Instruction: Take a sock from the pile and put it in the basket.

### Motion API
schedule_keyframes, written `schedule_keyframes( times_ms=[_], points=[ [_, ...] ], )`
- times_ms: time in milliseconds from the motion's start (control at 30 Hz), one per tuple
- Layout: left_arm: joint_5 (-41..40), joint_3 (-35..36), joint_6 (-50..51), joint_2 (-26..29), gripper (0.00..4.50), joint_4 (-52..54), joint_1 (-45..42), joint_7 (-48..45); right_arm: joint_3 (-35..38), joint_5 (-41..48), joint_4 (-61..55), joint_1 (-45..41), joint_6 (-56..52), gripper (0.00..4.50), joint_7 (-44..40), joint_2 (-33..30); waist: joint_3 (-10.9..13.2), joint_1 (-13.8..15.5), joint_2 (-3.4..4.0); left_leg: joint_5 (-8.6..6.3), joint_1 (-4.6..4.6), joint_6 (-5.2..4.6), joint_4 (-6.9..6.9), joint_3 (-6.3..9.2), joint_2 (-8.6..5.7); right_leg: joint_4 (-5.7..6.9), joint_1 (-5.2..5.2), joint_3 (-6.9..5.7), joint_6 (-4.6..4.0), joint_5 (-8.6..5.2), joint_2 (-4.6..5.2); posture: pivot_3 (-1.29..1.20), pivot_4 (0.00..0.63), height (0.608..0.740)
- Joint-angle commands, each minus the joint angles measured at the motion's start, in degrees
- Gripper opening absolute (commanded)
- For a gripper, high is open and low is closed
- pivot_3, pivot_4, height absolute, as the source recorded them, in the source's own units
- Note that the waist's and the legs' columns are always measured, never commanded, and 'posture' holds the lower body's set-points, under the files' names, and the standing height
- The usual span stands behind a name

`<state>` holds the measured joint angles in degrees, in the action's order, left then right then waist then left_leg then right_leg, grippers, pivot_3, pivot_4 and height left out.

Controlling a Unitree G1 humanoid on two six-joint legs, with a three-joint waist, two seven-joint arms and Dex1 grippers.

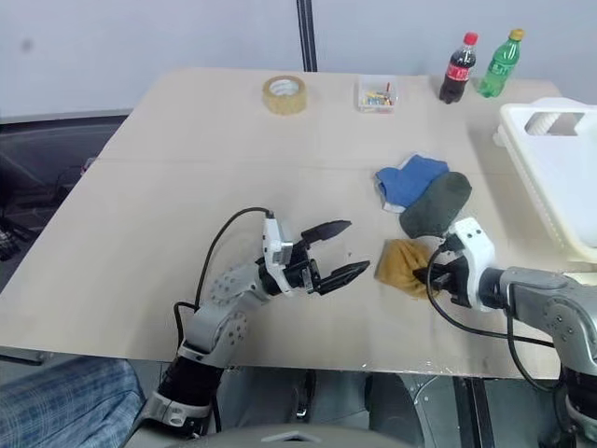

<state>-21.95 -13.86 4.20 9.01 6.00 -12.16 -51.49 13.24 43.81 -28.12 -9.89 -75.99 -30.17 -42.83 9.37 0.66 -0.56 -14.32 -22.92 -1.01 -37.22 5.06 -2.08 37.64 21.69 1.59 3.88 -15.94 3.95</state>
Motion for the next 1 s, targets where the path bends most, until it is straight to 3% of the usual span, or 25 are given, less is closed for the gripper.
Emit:
schedule_keyframes(
  times_ms=[33,433,767,1000],
  points=[
    [0.8,-0.9,-2.4,-0.6,4.5,0.2,0.4,0.1,2.1,1.4,0.1,-3.0,0.5,0.01,-1.7,-2.3,0.0,0.0,0.02,0.0,0.0,0.0,0.0,0.0,0.0,0.01,0.0,0.0,0.0,0.0,-0.01,0.0,0.15,0.738],
    [3.1,-2.1,-5.6,-0.7,4.5,-2.4,-0.5,-1.0,7.8,0.5,10.9,-13.9,2.7,0.01,-6.9,-15.3,0.1,0.1,0.11,0.0,-0.02,0.0,-0.05,0.01,0.0,0.02,0.0,-0.02,0.0,0.0,-0.02,0.0,0.15,0.738],
    [2.9,-3.3,-7.9,-2.5,4.5,-3.8,-2.3,-1.4,6.9,-10.7,37.3,-23.5,14.4,0.01,-8.9,-25.3,0.2,0.1,0.25,0.0,-0.02,0.0,-0.05,-0.07,0.0,0.02,0.0,0.01,0.0,0.0,0.01,0.0,0.15,0.738],
    [3.7,-3.3,-11.2,-7.4,4.5,-7.6,-6.8,0.7,4.6,-19.8,58.5,-32.1,23.0,0.01,-5.3,-25.5,0.3,0.0,0.39,0.0,-0.02,0.0,-0.06,-0.15,0.0,0.03,0.01,0.07,0.0,0.0,0.0,0.0,0.15,0.738]
  ],
)
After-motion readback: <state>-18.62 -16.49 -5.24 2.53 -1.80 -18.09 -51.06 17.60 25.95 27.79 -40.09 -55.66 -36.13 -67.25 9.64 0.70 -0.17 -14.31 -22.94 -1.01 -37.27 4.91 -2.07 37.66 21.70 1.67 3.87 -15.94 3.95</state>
